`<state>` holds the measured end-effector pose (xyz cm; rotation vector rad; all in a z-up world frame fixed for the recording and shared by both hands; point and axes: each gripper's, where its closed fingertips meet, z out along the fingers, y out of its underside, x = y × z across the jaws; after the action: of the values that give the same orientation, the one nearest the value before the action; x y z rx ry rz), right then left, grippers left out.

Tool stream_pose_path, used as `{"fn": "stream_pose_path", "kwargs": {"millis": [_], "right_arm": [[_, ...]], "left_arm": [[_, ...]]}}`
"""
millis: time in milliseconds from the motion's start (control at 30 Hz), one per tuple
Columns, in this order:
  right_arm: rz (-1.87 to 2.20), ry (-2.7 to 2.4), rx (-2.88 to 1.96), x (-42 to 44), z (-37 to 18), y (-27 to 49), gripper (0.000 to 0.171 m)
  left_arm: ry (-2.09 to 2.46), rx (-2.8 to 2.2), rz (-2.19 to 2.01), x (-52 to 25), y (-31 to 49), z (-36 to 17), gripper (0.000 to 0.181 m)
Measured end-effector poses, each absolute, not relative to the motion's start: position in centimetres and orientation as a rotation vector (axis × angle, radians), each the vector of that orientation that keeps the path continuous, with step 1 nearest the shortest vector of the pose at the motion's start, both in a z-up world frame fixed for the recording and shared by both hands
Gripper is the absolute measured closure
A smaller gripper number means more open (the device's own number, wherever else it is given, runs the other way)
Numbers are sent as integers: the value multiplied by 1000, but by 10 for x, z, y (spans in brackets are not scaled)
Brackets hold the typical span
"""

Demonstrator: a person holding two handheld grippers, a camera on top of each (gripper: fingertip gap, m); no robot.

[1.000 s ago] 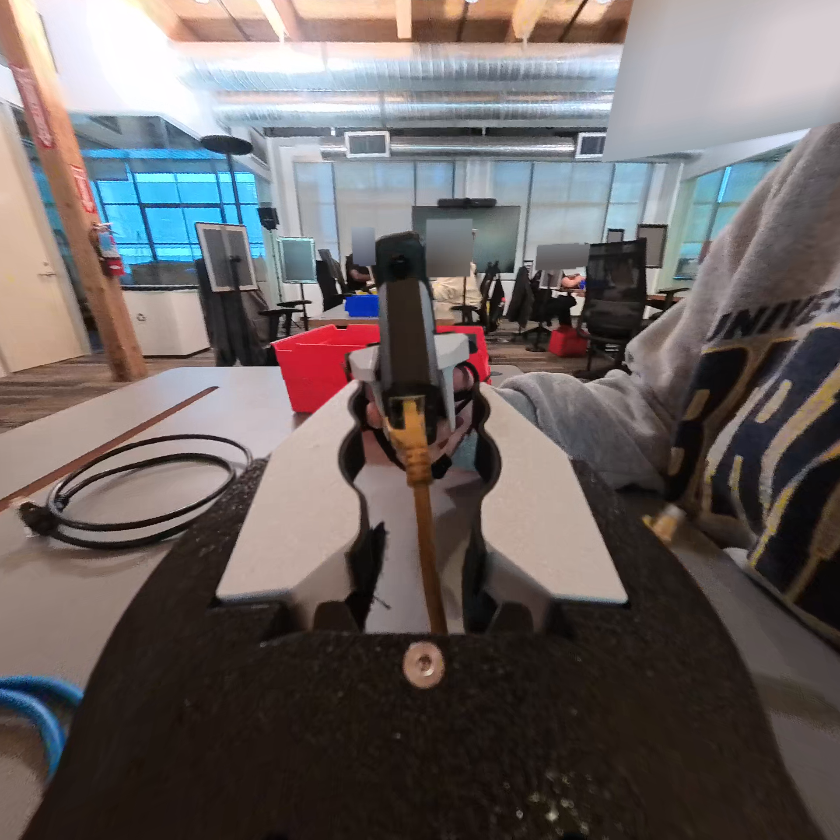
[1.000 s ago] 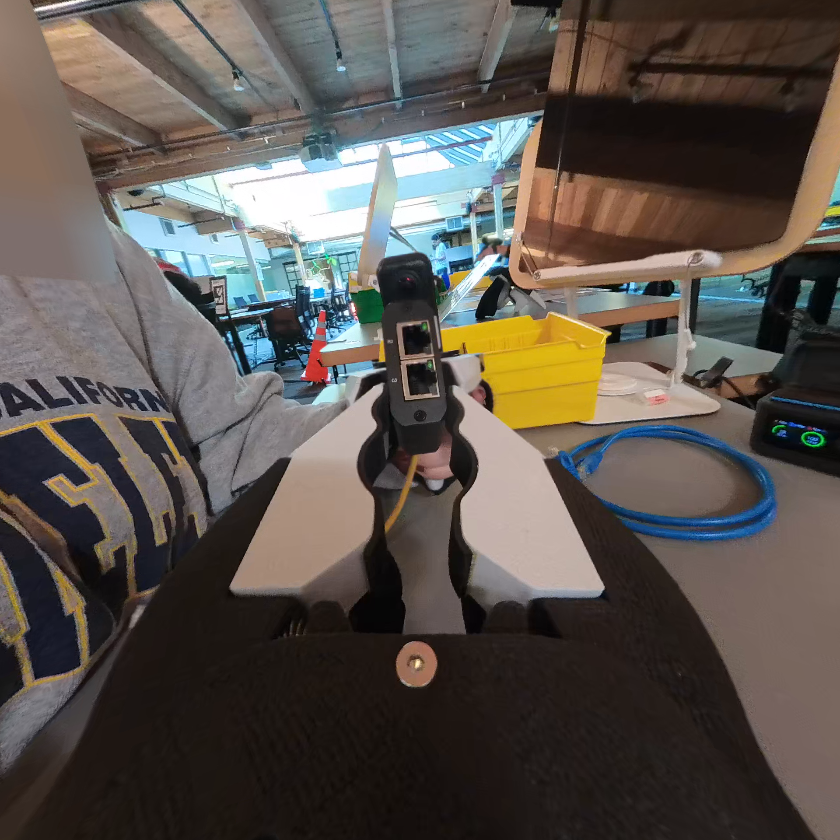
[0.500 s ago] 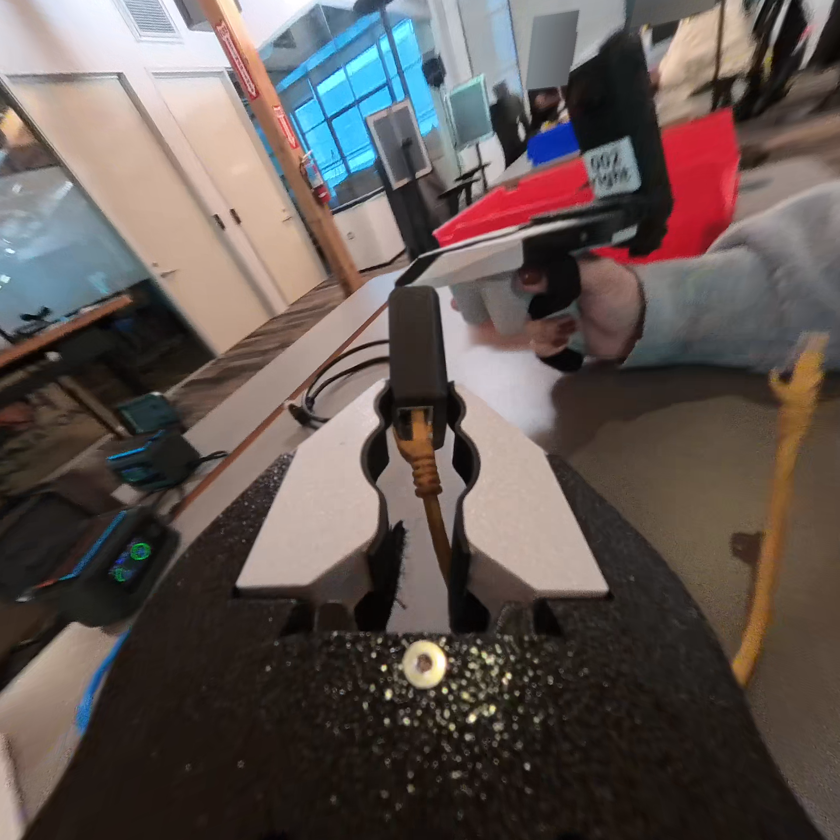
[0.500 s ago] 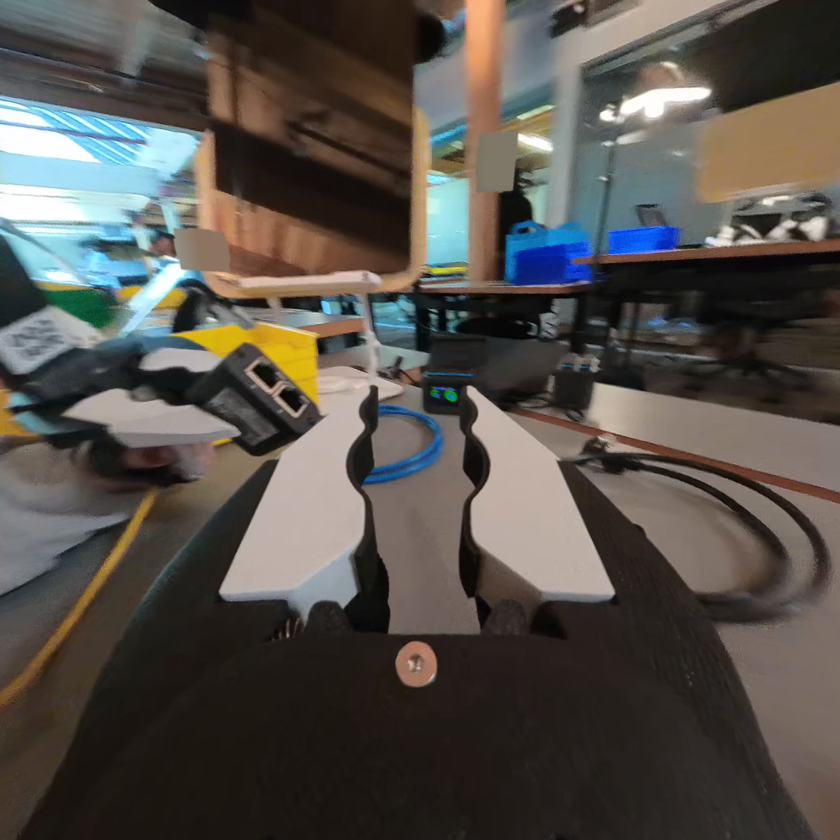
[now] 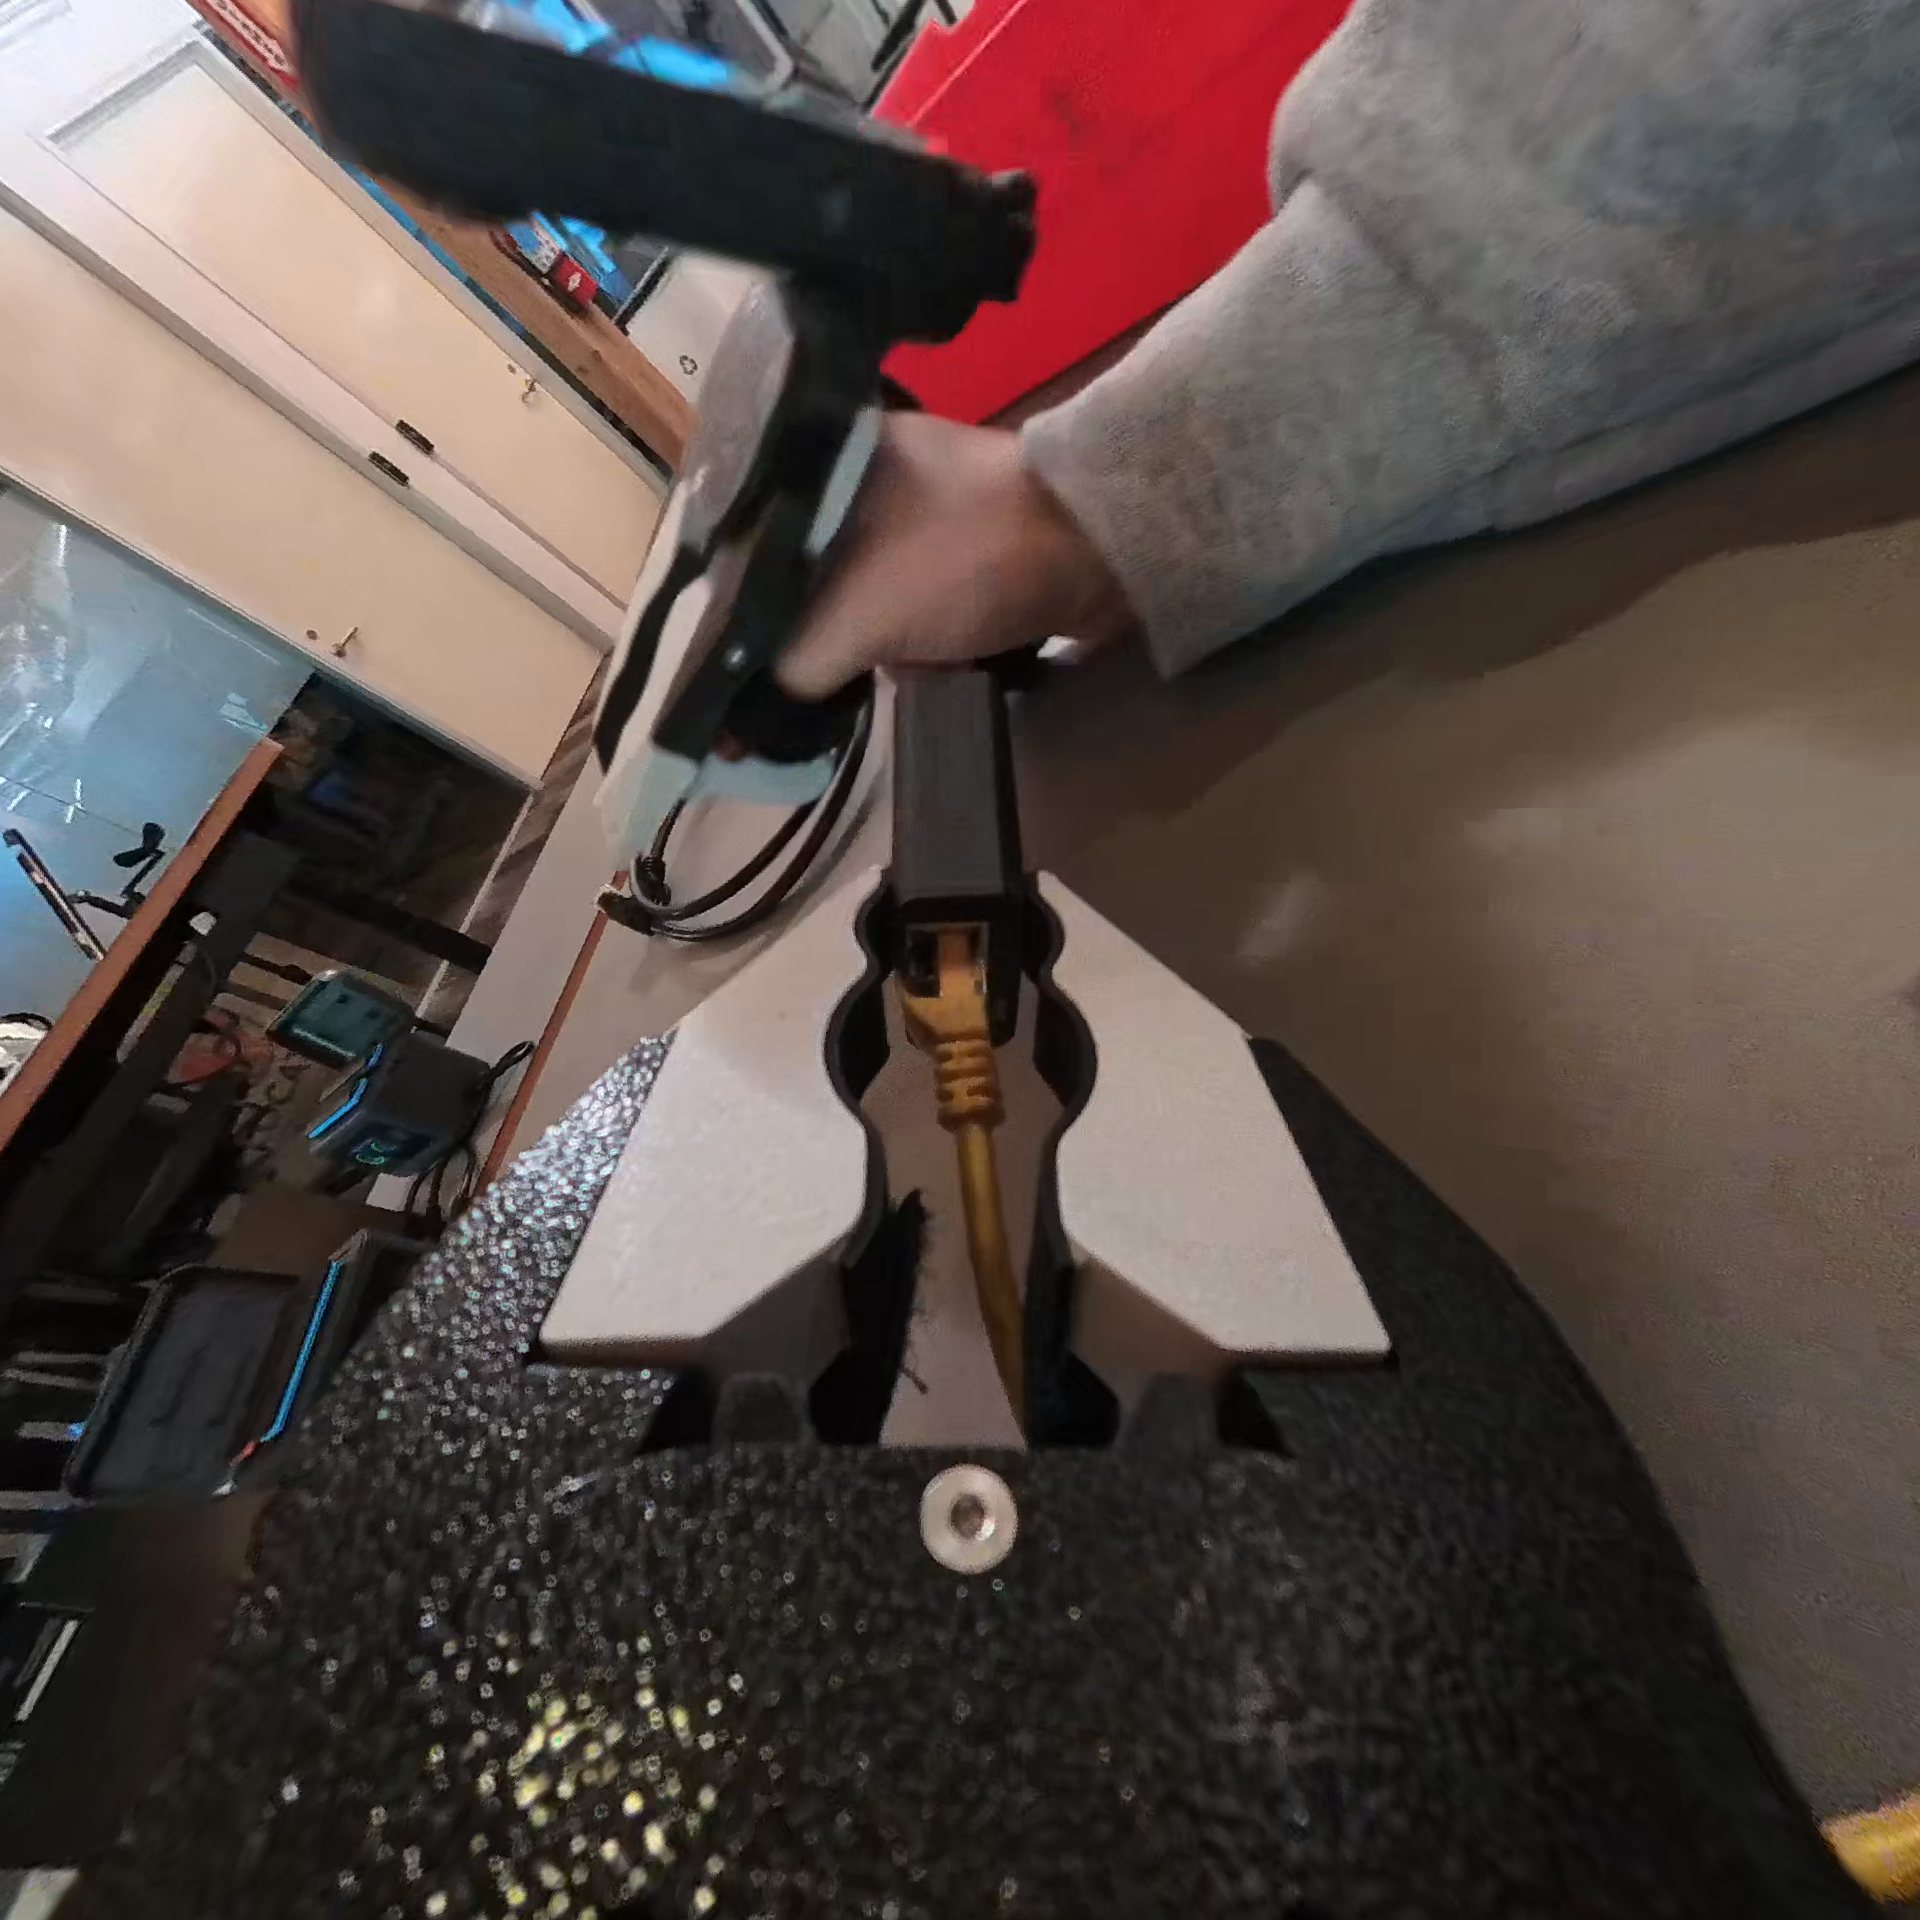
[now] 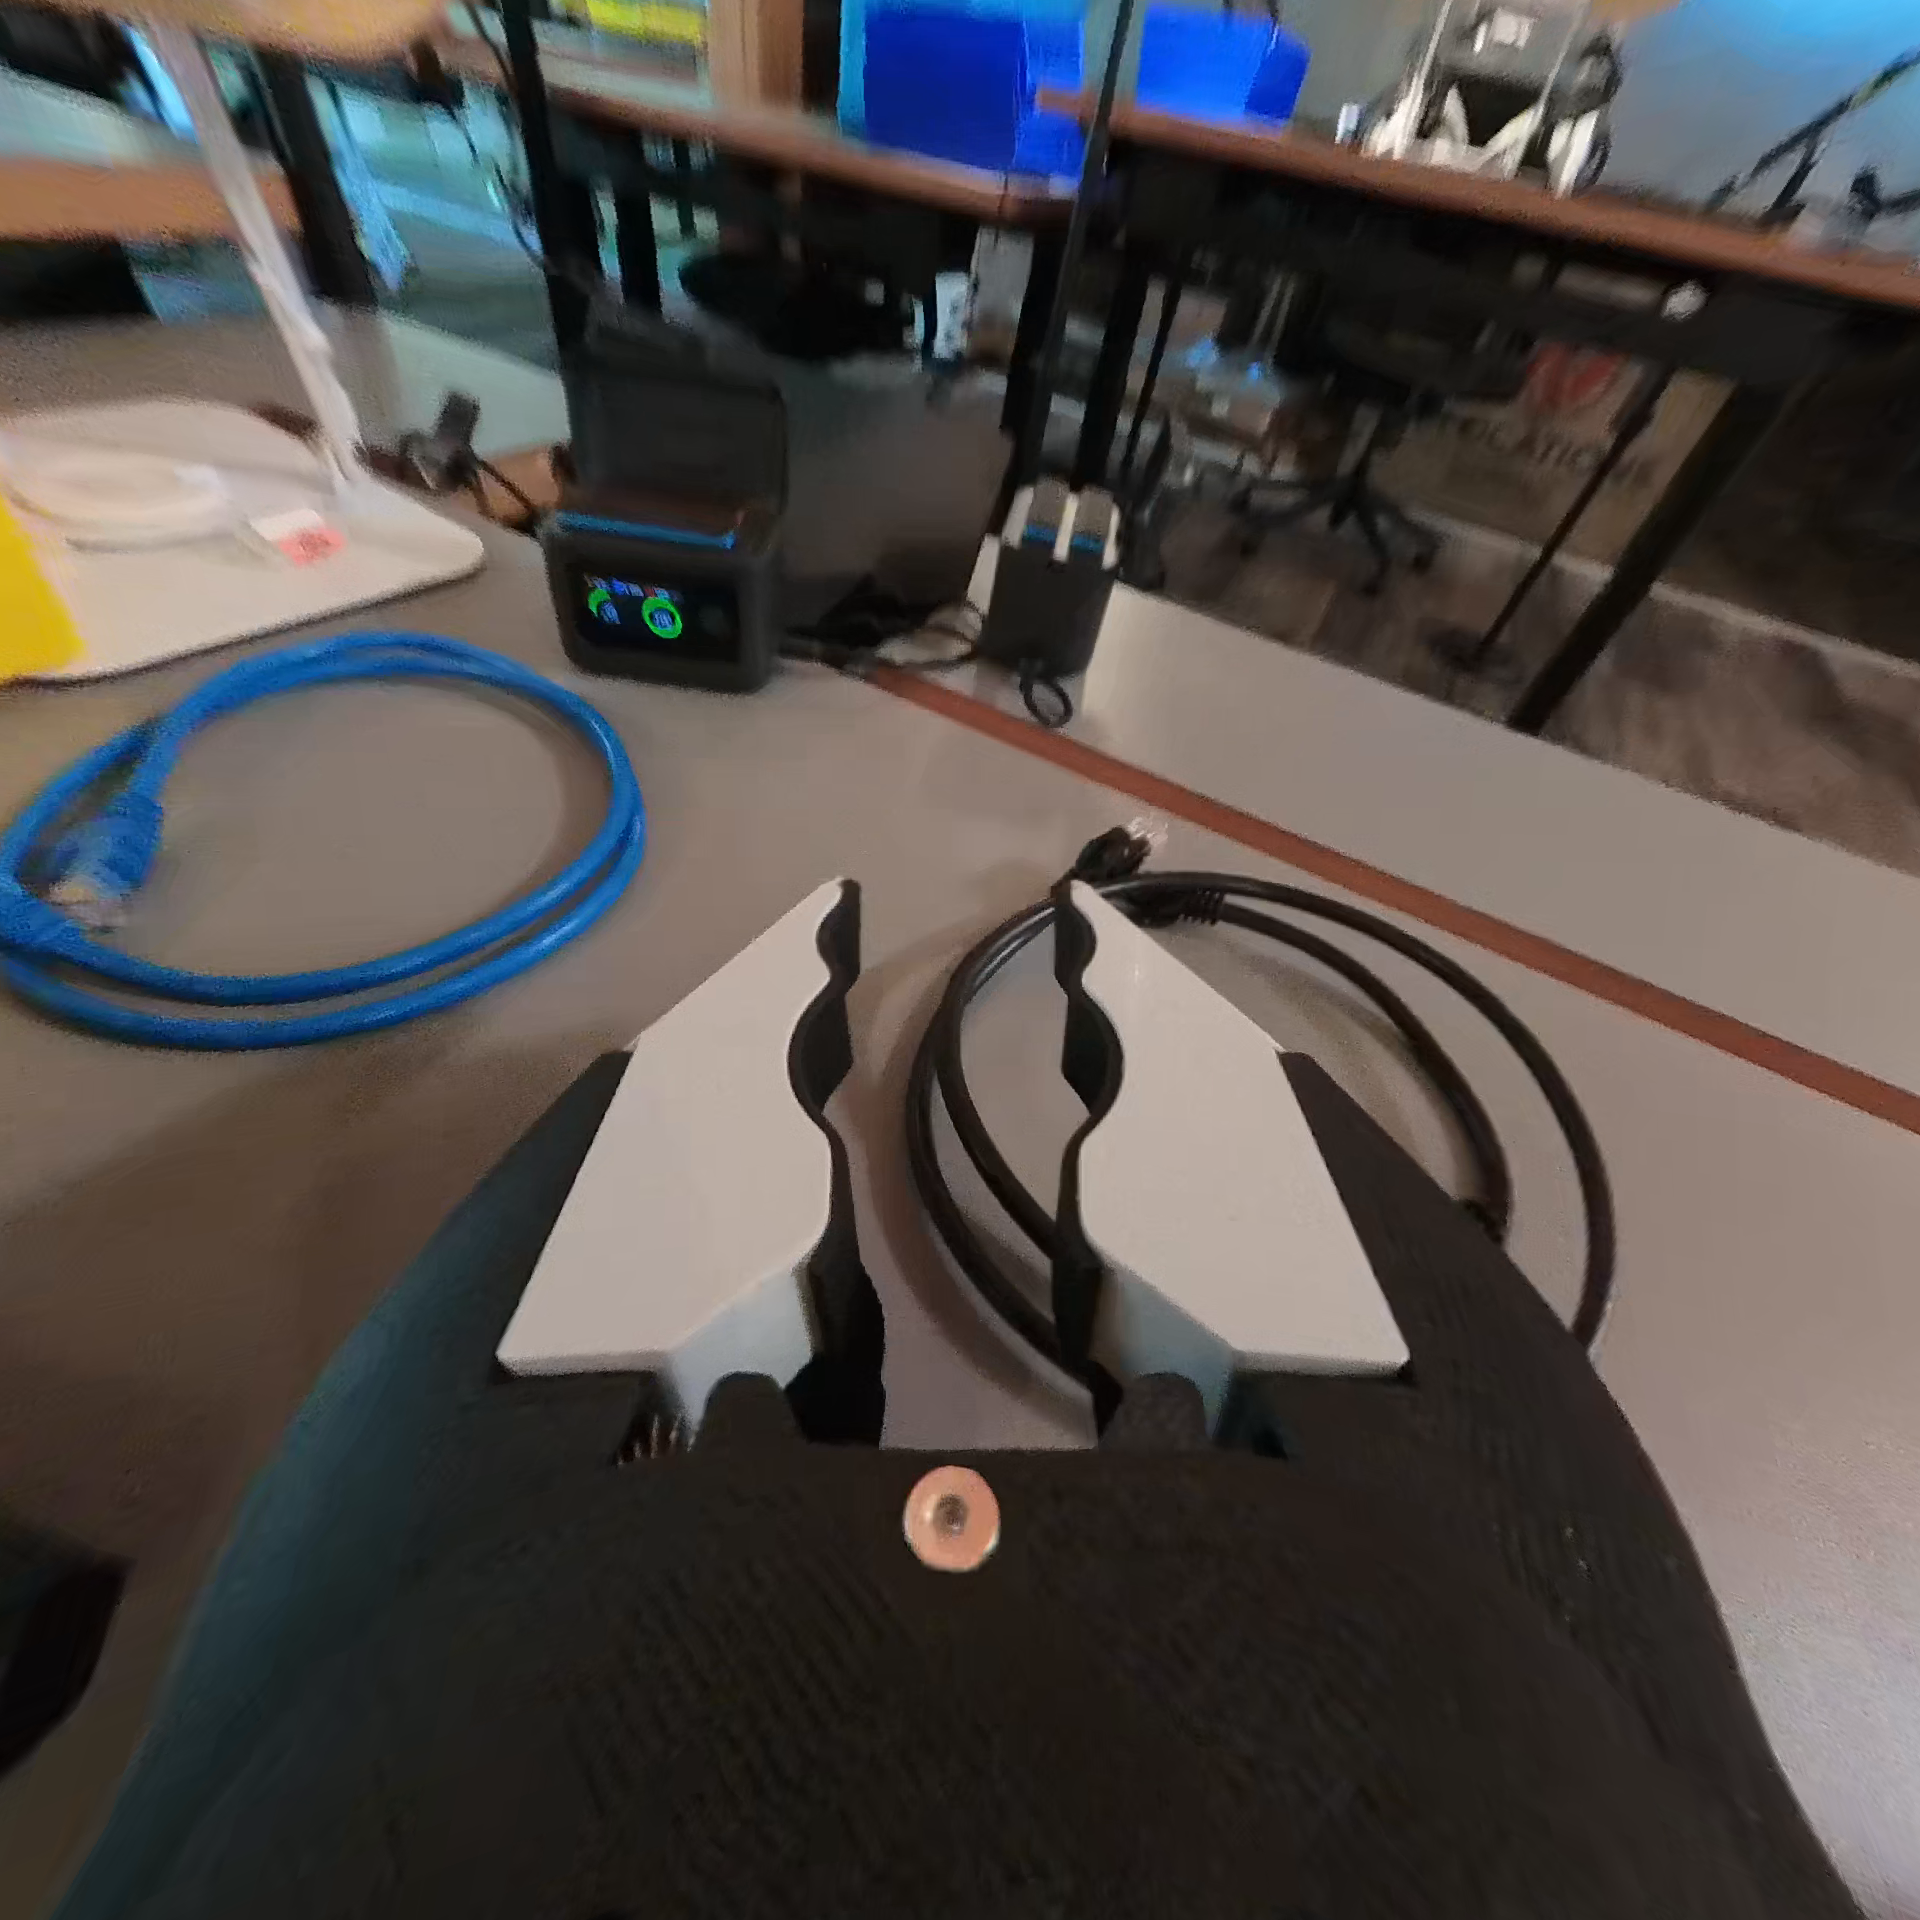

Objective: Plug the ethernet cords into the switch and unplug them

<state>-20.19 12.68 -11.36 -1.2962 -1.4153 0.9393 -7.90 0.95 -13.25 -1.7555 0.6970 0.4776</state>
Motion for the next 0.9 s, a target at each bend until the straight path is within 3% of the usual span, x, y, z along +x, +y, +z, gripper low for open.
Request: {"fn": "stream_pose_path", "kwargs": {"millis": [133, 333, 533, 733, 900], "right_arm": [[847, -1566, -1341, -223, -135, 111, 130], [1126, -1926, -1040, -225, -138, 15, 146], [1403, -2297, -933, -227, -144, -59, 144], [1247, -2610, -750, -221, -171, -75, 142], [1281, -2618, -710, -218, -173, -76, 163]], "left_arm": [[722, -1777, 490, -78, 11, -138, 160], [795, -1808, 485, -71, 13, -148, 160], [903, -1835, 533, -64, 14, -160, 160], [890, -1835, 499, -64, 15, -160, 159], [886, -1834, 485, -64, 15, -159, 160]]}}
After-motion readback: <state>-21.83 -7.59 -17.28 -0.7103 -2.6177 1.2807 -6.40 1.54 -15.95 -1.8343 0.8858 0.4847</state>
